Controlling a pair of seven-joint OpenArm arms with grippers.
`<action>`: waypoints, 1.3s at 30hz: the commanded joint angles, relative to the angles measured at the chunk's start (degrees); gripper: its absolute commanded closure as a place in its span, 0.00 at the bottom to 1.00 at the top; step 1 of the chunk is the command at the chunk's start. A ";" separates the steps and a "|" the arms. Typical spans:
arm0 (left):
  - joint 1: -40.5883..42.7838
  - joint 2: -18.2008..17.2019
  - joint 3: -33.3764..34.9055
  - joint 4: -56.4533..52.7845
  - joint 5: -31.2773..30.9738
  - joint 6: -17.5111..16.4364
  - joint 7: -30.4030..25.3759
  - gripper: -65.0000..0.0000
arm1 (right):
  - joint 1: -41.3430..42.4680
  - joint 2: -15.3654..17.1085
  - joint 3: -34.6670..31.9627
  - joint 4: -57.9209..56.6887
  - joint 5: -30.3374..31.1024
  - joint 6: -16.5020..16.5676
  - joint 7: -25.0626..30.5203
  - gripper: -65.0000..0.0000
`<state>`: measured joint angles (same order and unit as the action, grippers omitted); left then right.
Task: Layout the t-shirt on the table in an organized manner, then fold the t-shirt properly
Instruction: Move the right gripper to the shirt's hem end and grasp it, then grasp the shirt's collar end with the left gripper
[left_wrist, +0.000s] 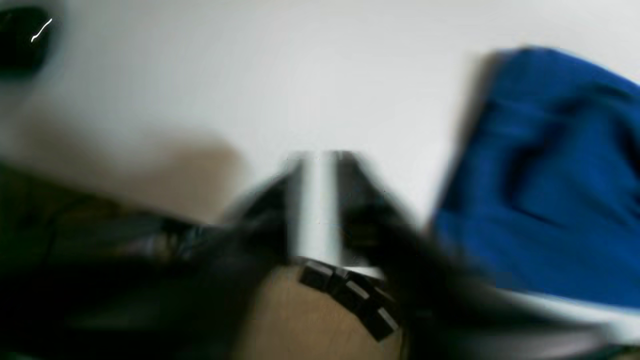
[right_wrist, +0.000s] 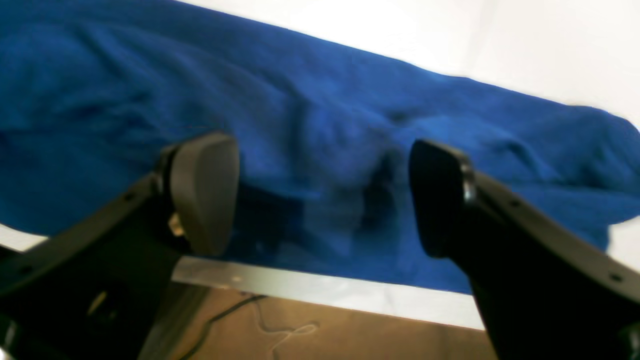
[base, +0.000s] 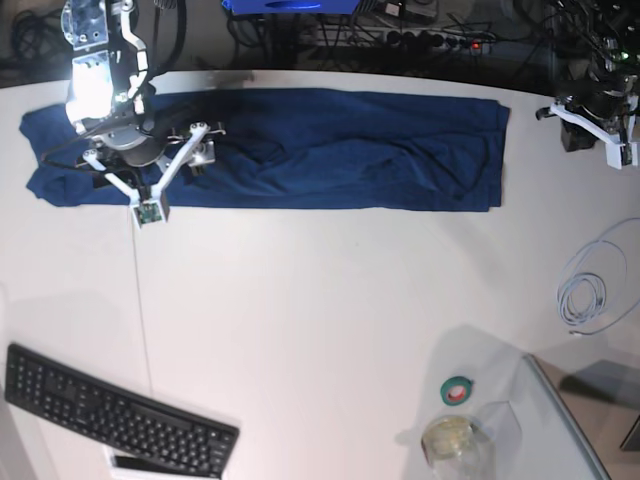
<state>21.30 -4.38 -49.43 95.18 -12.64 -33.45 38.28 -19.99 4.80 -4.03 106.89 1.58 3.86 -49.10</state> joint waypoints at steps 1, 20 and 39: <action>0.11 0.12 -0.20 1.40 -0.50 -2.55 -0.96 0.56 | -0.01 0.87 0.21 1.20 0.39 -0.21 1.59 0.24; -8.68 -0.94 10.09 -21.11 -10.17 -6.55 -5.36 0.04 | -9.95 1.05 5.75 0.93 0.22 -0.39 21.89 0.23; -14.84 -7.71 15.72 -39.31 -10.26 -6.55 -6.85 1.00 | -10.03 0.87 6.19 1.02 0.39 -0.39 22.07 0.24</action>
<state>5.85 -10.98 -33.28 55.88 -26.22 -42.52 29.17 -30.02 5.52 1.93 106.80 1.72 3.44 -28.25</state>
